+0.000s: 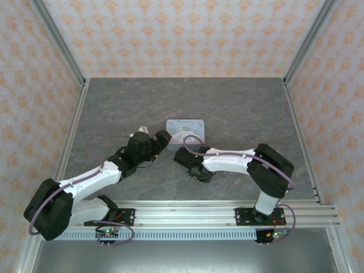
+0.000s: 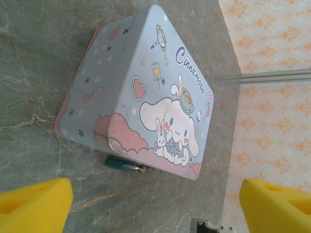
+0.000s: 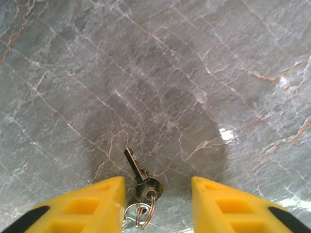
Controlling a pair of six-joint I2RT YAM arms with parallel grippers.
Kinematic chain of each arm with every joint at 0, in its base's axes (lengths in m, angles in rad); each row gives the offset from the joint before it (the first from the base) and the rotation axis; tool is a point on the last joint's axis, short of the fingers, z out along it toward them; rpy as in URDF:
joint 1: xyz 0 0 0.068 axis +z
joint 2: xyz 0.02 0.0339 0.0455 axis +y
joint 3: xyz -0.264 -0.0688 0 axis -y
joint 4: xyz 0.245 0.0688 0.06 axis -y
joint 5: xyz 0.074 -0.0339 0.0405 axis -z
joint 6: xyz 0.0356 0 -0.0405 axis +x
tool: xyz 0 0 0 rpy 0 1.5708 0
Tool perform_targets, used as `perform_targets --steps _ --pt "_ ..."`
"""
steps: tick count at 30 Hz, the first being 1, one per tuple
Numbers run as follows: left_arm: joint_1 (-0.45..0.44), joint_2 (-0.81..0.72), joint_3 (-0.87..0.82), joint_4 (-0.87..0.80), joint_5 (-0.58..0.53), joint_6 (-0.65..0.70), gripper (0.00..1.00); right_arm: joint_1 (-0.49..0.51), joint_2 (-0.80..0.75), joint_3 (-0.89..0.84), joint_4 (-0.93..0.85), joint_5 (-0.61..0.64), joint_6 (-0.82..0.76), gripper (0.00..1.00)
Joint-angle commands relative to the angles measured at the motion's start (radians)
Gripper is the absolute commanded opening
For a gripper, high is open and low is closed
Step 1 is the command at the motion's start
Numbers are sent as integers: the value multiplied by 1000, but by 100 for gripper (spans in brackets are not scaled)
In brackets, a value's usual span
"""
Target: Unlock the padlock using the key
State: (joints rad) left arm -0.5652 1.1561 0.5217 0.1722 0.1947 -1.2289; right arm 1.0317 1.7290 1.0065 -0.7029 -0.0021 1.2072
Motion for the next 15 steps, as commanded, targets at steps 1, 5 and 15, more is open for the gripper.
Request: perform_targets --steps 1,5,15 --pt "17 -21 -14 -13 15 9 89 31 64 -3 105 -113 46 34" --pt "25 -21 -11 -19 29 11 89 31 68 -11 143 -121 49 19" --pt "30 0 8 -45 54 18 89 -4 -55 -226 368 -121 -12 0"
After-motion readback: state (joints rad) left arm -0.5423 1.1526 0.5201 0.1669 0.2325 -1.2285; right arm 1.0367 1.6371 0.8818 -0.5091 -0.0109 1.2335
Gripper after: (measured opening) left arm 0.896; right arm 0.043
